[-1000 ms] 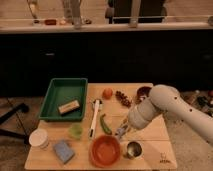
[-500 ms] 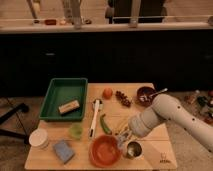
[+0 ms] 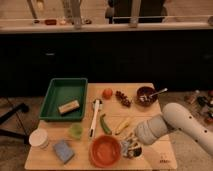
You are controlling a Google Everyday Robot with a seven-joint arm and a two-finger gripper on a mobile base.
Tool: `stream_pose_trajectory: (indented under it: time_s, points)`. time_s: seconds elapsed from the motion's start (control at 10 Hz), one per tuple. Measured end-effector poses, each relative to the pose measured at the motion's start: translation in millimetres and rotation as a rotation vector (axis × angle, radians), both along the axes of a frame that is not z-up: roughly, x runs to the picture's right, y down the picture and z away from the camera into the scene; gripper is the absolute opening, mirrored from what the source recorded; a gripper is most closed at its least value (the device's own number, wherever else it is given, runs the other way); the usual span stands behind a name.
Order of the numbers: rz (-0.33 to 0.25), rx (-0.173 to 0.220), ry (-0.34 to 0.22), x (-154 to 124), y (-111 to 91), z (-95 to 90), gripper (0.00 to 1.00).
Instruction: Place towel in metal cup
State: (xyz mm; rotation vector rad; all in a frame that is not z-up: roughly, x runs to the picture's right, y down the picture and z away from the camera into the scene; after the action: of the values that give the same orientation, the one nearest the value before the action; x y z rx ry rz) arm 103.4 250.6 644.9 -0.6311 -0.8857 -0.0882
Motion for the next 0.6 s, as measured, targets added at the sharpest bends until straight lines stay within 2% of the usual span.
stream_pose_trajectory:
  time_s: [0.6]
  points:
    - [0.046, -0.03, -0.001, 10.2, 6.2, 3.4, 0.01]
